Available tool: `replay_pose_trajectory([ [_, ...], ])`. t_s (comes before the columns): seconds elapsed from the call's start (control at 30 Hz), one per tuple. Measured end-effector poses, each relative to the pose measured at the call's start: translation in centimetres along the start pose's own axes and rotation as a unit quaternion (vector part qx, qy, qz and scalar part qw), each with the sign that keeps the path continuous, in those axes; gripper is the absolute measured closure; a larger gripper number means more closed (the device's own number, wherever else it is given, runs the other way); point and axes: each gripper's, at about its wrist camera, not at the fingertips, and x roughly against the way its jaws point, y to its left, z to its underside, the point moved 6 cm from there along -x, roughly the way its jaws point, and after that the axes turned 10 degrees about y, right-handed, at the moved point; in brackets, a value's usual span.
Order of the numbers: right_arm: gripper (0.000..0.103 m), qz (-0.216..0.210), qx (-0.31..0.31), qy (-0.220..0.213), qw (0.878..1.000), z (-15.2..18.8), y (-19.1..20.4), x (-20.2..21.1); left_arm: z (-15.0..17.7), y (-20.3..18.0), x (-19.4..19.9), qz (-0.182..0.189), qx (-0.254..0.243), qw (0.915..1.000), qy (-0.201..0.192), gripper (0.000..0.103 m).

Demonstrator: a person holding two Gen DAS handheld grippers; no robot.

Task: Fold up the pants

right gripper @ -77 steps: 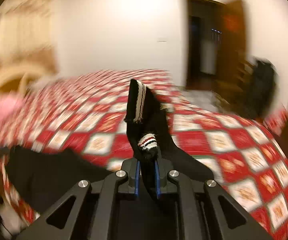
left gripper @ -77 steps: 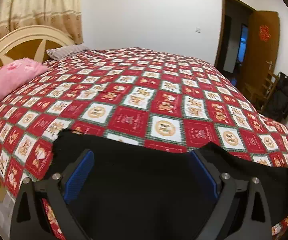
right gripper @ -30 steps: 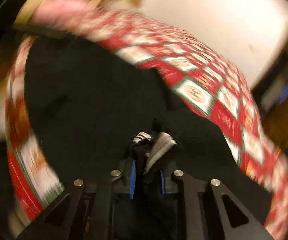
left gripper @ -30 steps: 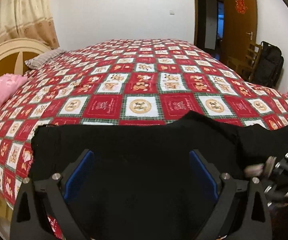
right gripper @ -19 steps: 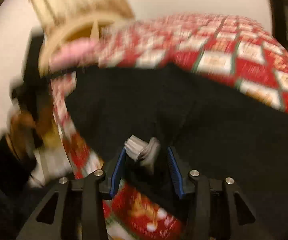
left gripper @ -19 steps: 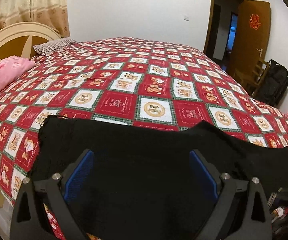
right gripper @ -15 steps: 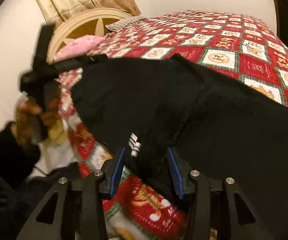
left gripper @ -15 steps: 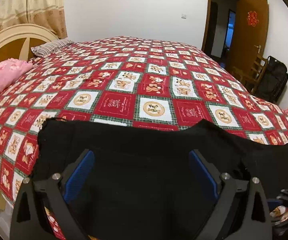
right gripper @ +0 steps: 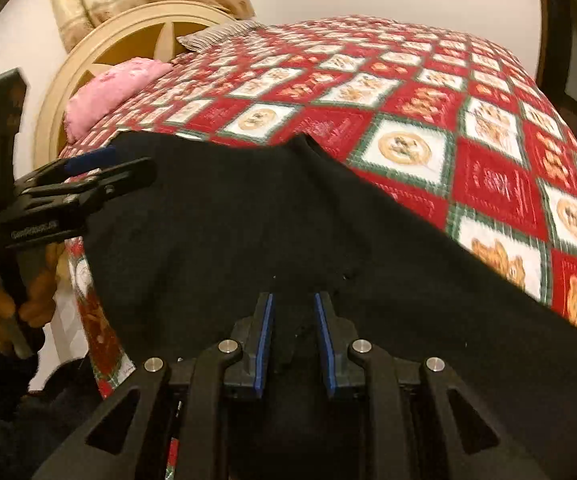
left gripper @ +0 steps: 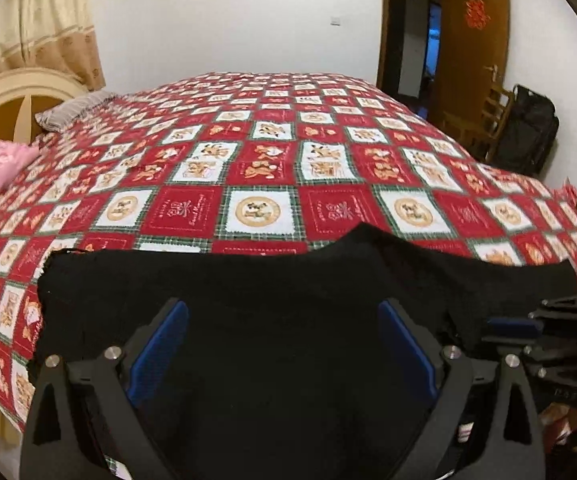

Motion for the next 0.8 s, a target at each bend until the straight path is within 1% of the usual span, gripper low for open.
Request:
replay_pose_trajectory([
  [0.07,0.069,-0.021,-0.023,-0.009,0.999,-0.4,-0.6,1.0,0.2,0.1,-0.2,-0.007,-0.004,1.0,0.002,0.005],
  [0.1,0.051,-0.026,-0.034,-0.016,0.999,-0.8,-0.8,1.6,0.3,0.3,-0.5,-0.003,0.001,1.0,0.007,0.005],
  [0.13,0.036,-0.021,-0.038,-0.024,0.999,-1.2,-0.9,2.1,0.3,0.5,-0.7,0.002,0.007,0.9999,0.011,0.005],
  [0.17,0.033,-0.013,-0.035,-0.03,0.999,-1.3,-0.6,2.3,0.3,0.6,-0.9,0.006,0.014,0.9998,0.014,0.005],
  [0.2,0.033,-0.008,-0.027,-0.029,0.999,-1.5,-0.2,2.2,0.3,0.8,-1.0,0.012,0.022,0.9996,0.016,0.005],
  [0.23,0.033,-0.005,-0.02,-0.016,1.0,-1.5,0.3,1.5,0.3,1.0,-1.0,0.016,0.027,0.9994,0.016,0.005],
  [0.3,0.033,0.022,-0.013,0.024,0.999,-1.3,0.8,-0.6,0.3,1.1,-0.9,0.021,0.032,0.9991,0.015,0.005],
  [0.37,0.033,0.068,0.013,0.049,0.996,-0.9,1.4,-2.2,0.5,1.3,-0.6,0.016,0.031,0.9993,0.011,0.005],
  [0.4,0.033,0.081,0.027,0.05,0.995,-1.0,1.6,-2.4,0.5,1.5,-0.5,0.013,0.031,0.9994,0.01,0.005],
  [0.47,0.052,0.102,0.035,0.054,0.993,-0.8,1.3,-2.2,0.6,1.8,-0.4,0.012,0.033,0.9993,0.01,0.005],
  [0.5,0.066,0.096,0.021,0.052,0.994,-0.8,0.4,-1.8,0.6,2.0,-0.4,0.013,0.036,0.9992,0.01,0.005],
  [0.53,0.085,0.077,-0.006,0.049,0.996,-0.8,-0.6,-1.3,0.7,2.3,-0.4,0.013,0.041,0.999,0.01,0.005],
  [0.57,0.089,0.042,-0.057,0.039,0.997,-0.6,-2.4,-0.6,0.6,2.5,-0.5,0.014,0.045,0.9988,0.011,0.005],
  [0.6,0.092,0.004,-0.099,0.026,0.995,-0.3,-3.6,0.1,0.6,2.6,-0.4,0.017,0.049,0.9986,0.01,0.005],
  [0.63,0.093,-0.033,-0.14,0.01,0.99,0.2,-4.9,0.6,0.6,2.8,-0.4,0.022,0.055,0.9982,0.009,0.005],
  [0.67,0.093,-0.065,-0.176,-0.01,0.982,0.8,-6.0,1.1,0.6,2.9,-0.4,0.027,0.058,0.9979,0.009,0.005],
  [0.7,0.093,-0.09,-0.195,-0.027,0.976,1.0,-6.5,1.5,0.6,3.0,-0.4,0.03,0.06,0.9977,0.01,0.005],
  [0.77,0.093,-0.16,-0.233,-0.073,0.956,1.8,-6.8,2.3,0.5,2.9,-0.5,0.037,0.064,0.9972,0.012,0.005],
  [0.8,0.093,-0.184,-0.24,-0.087,0.949,1.9,-6.6,2.6,0.5,2.8,-0.5,0.043,0.066,0.9968,0.013,0.005],
])
